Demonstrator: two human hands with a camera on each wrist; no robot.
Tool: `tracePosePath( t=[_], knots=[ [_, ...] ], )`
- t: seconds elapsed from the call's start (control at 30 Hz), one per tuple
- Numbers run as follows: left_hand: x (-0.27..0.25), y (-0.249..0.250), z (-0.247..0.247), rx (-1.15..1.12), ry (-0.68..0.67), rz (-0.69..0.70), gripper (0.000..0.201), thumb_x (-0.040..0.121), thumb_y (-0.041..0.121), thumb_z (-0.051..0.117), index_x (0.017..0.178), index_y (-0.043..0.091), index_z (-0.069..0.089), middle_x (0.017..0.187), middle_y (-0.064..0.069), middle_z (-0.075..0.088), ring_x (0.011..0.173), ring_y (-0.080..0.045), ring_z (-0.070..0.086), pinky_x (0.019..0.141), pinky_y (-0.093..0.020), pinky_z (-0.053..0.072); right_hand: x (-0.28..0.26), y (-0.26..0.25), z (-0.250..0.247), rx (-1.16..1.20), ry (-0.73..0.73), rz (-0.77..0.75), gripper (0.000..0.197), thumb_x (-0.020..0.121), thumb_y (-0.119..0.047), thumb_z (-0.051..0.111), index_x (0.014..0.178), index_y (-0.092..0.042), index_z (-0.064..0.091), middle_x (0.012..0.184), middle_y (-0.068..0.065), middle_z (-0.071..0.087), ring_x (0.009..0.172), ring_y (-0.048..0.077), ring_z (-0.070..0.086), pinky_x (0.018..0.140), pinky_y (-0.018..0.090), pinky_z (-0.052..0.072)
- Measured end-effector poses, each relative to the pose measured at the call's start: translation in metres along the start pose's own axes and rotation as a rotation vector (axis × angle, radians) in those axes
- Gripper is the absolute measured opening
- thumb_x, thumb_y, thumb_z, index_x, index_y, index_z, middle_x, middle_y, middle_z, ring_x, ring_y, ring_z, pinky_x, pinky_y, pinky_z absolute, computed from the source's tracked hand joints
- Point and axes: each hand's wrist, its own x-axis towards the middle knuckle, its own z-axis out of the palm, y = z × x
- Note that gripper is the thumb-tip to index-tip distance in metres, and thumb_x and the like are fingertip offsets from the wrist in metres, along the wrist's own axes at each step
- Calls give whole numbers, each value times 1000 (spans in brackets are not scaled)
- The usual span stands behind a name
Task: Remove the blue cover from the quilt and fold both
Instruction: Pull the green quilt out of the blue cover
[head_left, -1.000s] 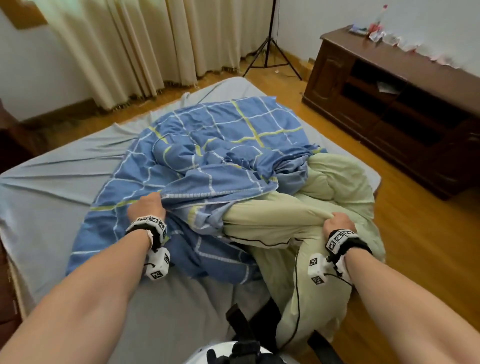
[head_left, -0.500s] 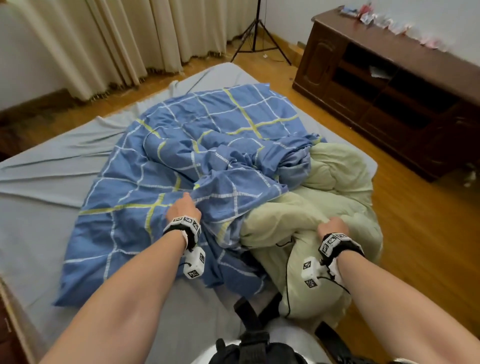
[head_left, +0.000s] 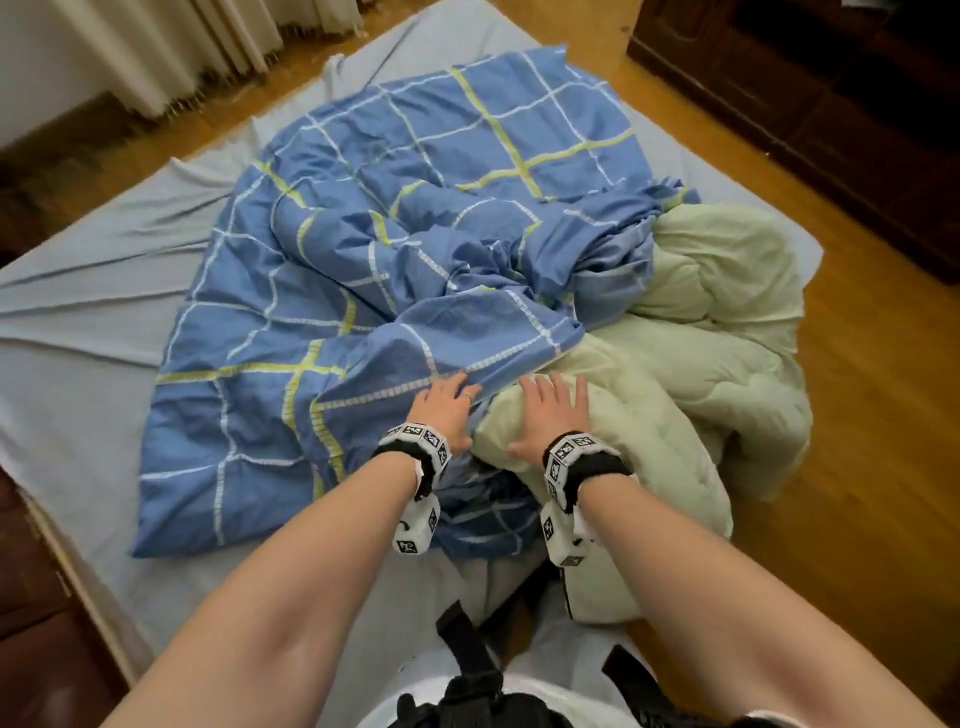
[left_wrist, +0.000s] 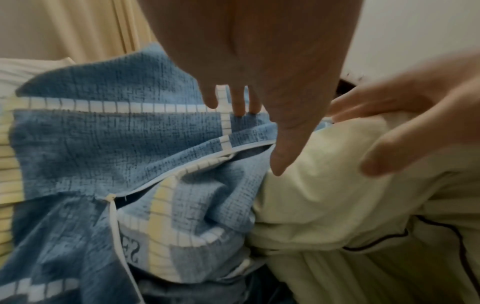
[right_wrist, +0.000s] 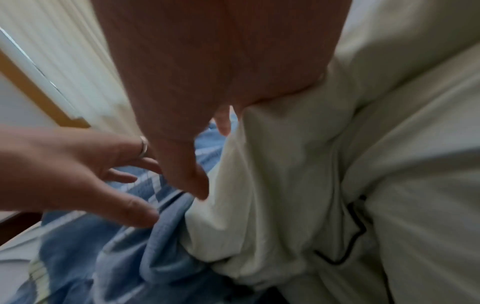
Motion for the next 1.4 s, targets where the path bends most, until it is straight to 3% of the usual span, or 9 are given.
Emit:
tracePosePath(
  t=[0.27,0.43,0.6,0.77,0.9,1.07,1.23,1.33,1.4],
  knots=[
    [27,30,20,219,-12,85,81,76,51,72,145,35,33,161,-6,0,148,-29,5,117,-56,10,27,54,38,53,117,57,32,93,-24,46,120,-36,59,115,-2,63,112,24,53,101,44,23],
    [52,45,21,88,-8,-456,63,84,40,66,139,23,41,156,-13,-29,146,-35,-20,108,-74,9,32,81,16,135,328,35,27,82,-22,55,105,-33,64,96,-8,61,94,18,56,89,40,24],
    [66,28,14,27,15,-589,54,92,8,52,141,31,44,155,-10,-32,146,-38,-18,104,-76,15,19,117,5,229,534,65,30,79,-24,50,104,-31,65,94,-9,59,87,17,56,86,40,32],
    [55,-6,6,48,36,-597,44,95,12,43,134,29,51,160,-10,-15,147,-36,-5,107,-72,13,-6,145,-13,151,629,172,37,76,-26,42,107,-30,63,93,-7,58,87,19,54,88,40,35],
    [47,-5,-9,45,24,-470,36,89,17,49,122,26,58,149,-8,33,137,-30,29,109,-65,20,-15,146,-15,76,542,341,27,78,-25,49,101,-28,62,94,-4,61,90,22,54,90,41,34],
    [24,-13,-36,37,114,-269,25,85,13,49,106,17,60,113,-7,64,109,-28,58,95,-43,42,-5,96,-30,195,471,500,48,74,-15,61,121,-23,56,119,7,61,116,30,51,112,47,25],
    [-19,-25,-76,87,292,-140,18,82,15,52,96,17,63,100,-7,67,99,-29,62,87,-38,41,12,-20,-48,18,116,-89,94,67,-48,74,146,-25,29,148,2,36,145,24,23,119,54,-3],
    [-50,-45,-84,79,389,-163,17,81,16,54,96,17,62,100,-7,64,98,-30,60,85,-39,42,15,-82,-53,14,110,-106,71,70,-52,70,129,-22,43,130,2,56,127,22,48,114,47,20],
    [-70,-65,-73,61,431,-236,17,81,15,57,96,16,62,99,-8,61,98,-30,58,84,-41,43,13,-107,-60,23,159,-134,42,80,-41,66,115,-23,49,114,2,65,110,25,60,88,39,40]
  ],
)
